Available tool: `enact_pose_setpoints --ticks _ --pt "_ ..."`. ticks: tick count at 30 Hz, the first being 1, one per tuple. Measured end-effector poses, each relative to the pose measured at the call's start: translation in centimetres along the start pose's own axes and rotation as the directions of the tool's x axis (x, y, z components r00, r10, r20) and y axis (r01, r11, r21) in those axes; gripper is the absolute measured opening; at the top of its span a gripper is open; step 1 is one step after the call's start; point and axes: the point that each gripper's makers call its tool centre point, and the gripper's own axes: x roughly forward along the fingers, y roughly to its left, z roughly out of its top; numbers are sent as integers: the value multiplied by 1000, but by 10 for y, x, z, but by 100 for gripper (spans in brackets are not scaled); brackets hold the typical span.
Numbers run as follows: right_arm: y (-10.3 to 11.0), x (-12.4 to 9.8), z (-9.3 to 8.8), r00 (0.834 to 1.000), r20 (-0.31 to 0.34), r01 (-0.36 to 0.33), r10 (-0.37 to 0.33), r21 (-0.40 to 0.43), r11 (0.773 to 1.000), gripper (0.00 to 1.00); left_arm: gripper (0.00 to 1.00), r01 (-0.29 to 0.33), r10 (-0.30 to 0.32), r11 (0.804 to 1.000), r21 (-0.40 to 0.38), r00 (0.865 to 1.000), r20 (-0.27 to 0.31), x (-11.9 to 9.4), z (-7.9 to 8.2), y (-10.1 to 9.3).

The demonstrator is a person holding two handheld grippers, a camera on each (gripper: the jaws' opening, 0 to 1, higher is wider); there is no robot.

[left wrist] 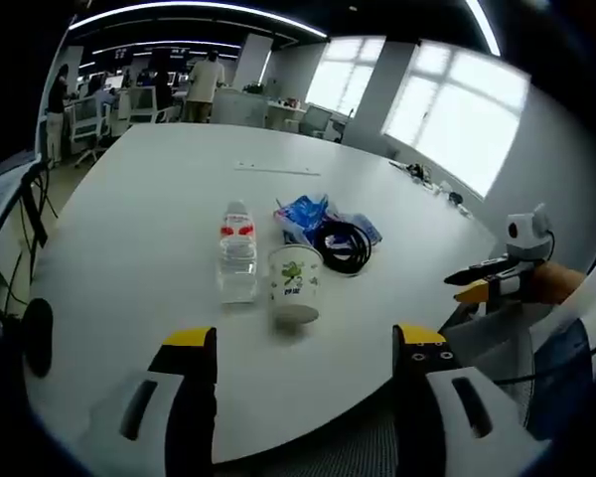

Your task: Arrange the tabletop items into an orderly group along one side of the table until the central work area is clear of visible clutter.

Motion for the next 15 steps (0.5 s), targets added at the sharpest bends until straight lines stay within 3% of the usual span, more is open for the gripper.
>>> enact_pose_setpoints --ticks 7,15 --pt "3 1 7 1000 6 -7 7 -13 1000 44 73 9 -9 1000 3 1000 6 3 3 0" --pt "9 3 3 1000 -3 -11 11 -16 1000 44 72 4 -4 1000 -1 1000 7 -4 -1 0"
